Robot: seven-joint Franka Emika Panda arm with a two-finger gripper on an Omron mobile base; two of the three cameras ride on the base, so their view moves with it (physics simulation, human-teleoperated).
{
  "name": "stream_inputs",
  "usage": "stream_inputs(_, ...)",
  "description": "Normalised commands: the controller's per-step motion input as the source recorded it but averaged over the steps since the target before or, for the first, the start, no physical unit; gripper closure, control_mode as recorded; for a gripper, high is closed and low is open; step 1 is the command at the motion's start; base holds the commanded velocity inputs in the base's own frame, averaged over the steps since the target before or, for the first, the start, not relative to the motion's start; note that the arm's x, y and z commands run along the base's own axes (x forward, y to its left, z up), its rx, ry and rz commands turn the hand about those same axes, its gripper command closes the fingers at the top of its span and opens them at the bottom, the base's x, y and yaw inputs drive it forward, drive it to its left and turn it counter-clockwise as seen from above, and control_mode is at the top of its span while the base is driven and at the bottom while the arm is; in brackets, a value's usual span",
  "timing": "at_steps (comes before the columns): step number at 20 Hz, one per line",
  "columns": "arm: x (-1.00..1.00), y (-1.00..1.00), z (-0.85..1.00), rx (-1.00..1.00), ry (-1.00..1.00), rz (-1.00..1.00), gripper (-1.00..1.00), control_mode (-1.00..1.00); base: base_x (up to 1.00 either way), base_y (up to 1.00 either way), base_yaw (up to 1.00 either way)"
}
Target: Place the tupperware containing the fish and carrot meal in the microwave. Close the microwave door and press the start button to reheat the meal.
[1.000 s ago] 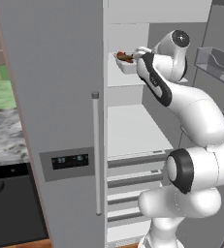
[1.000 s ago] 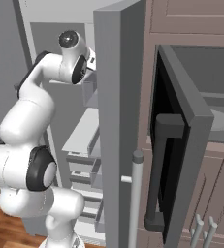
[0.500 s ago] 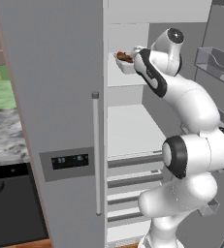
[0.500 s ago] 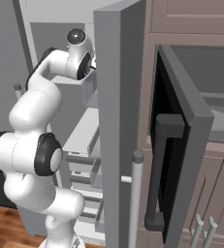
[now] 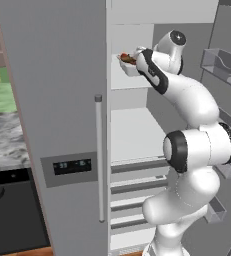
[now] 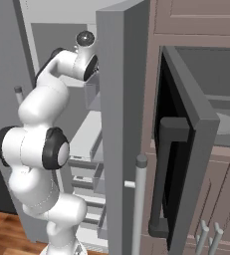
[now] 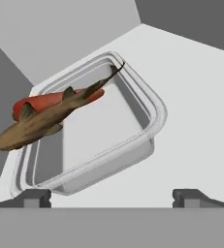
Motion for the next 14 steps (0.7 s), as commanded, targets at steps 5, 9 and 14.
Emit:
stream_inputs(5,0.40,-0.04,-0.04,0.03,0.09,0.00,-1.00,-1.00,0.00,0.00,0.00)
stream_inputs(9,0.41,-0.03,-0.06,0.03,0.06,0.00,-1.00,-1.00,0.00,0.00,0.00)
stream_inputs(14,0.39,0.00,-0.12,0.01,0.03,0.00,-1.00,-1.00,0.00,0.00,0.00)
